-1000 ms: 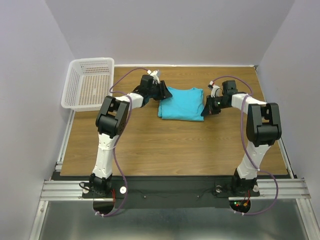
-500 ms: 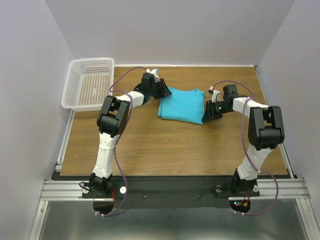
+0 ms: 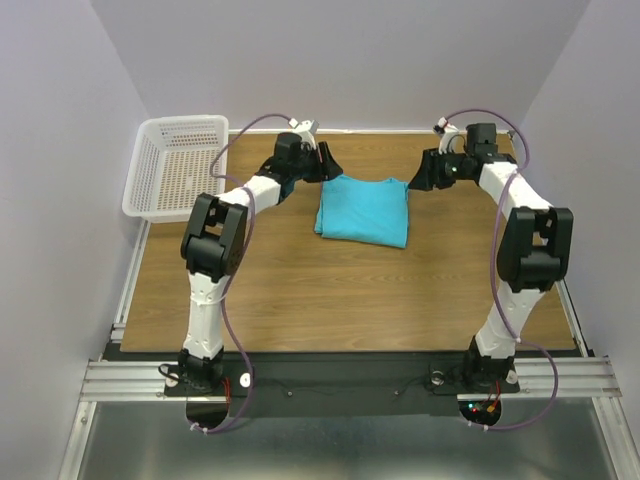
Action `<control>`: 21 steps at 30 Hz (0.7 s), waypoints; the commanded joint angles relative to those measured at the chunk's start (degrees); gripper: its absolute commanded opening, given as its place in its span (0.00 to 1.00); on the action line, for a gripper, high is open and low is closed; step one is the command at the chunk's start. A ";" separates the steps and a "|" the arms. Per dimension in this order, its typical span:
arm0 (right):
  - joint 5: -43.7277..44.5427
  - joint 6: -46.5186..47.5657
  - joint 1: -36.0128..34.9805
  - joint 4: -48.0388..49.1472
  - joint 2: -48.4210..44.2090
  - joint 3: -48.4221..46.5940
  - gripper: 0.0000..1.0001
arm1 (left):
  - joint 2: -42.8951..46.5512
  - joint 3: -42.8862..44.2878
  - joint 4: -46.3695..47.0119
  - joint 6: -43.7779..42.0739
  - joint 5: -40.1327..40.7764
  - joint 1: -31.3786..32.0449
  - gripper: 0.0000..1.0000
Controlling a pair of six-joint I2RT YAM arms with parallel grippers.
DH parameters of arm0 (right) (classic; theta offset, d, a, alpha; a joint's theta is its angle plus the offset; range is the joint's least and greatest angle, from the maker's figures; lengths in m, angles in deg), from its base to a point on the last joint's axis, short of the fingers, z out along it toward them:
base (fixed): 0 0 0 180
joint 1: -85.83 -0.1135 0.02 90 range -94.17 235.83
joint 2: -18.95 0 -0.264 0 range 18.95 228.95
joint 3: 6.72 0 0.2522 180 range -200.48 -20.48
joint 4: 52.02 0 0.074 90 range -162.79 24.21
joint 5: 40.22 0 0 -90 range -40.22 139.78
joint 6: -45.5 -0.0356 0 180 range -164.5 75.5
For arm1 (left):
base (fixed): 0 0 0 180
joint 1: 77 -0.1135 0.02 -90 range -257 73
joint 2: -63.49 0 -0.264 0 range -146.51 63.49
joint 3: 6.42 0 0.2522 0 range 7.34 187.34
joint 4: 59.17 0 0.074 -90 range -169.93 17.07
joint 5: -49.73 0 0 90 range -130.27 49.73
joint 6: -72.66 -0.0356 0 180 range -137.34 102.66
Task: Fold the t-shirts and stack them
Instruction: Fold the tshirt, then neatly place the folded tshirt to the corner
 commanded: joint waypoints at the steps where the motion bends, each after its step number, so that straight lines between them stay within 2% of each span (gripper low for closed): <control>1: 0.08 -4.17 -0.09 1.31 7.07 -5.79 0.60 | 14.25 -1.41 5.38 -6.60 3.87 -0.62 0.62; 2: 0.52 -4.96 -0.09 1.49 8.39 -8.07 0.68 | 15.93 -2.46 5.38 -7.23 5.45 -0.70 0.62; 4: 1.75 -8.56 -0.09 1.40 11.90 -10.71 0.73 | 21.01 -5.97 5.38 -9.33 10.02 -1.14 0.63; 5: 1.93 -9.53 -0.09 1.49 13.13 -10.99 0.80 | 22.87 -9.03 5.64 -9.87 12.64 -1.41 0.63; 7: 2.54 -9.80 -0.18 1.84 14.02 -11.16 1.00 | 28.93 -12.30 6.08 -10.49 15.12 -2.37 0.67; 10: 2.46 -9.80 -0.18 1.75 15.52 -10.64 1.00 | 37.19 -20.03 7.57 -10.49 16.89 -3.87 0.70; 16: -1.06 -12.26 -1.76 2.28 17.19 -7.22 0.98 | 52.65 -34.09 8.81 -7.59 14.52 -8.08 0.71; 21: -1.24 -14.63 -3.69 3.33 17.19 -4.75 0.88 | 64.08 -43.50 7.76 -6.53 13.81 -9.23 0.73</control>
